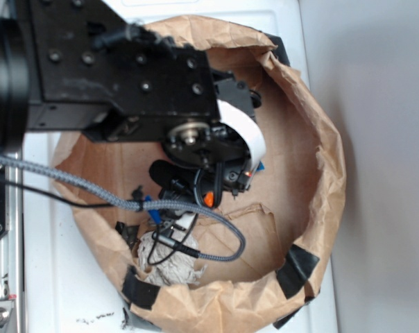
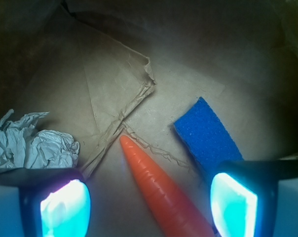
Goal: Grab the blue sponge.
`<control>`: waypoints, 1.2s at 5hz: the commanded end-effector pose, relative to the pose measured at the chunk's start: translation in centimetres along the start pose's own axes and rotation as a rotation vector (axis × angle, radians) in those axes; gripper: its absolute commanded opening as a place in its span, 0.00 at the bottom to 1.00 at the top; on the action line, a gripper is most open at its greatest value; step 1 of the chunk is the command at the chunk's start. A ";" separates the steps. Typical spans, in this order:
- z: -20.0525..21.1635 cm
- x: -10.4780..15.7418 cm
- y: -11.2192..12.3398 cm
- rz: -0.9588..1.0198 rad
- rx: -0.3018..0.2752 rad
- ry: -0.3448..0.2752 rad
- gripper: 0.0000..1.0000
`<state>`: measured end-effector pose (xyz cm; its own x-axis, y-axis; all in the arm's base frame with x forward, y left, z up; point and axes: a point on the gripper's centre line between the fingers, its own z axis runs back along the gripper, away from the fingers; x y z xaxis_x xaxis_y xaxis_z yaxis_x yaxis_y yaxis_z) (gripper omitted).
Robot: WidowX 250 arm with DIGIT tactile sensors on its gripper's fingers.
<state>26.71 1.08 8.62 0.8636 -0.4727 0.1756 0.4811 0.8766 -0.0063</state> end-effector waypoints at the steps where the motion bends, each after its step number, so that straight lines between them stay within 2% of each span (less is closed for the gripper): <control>1: 0.9 1.1 1.6 -0.035 0.028 -0.055 1.00; 3: 0.7 2.4 5.8 0.091 0.058 -0.107 1.00; 5: -0.6 2.7 7.1 0.097 0.071 -0.111 1.00; 6: -1.9 3.0 6.8 0.102 0.101 -0.137 1.00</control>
<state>32.14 5.77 6.02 0.8906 -0.3585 0.2801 0.3633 0.9310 0.0362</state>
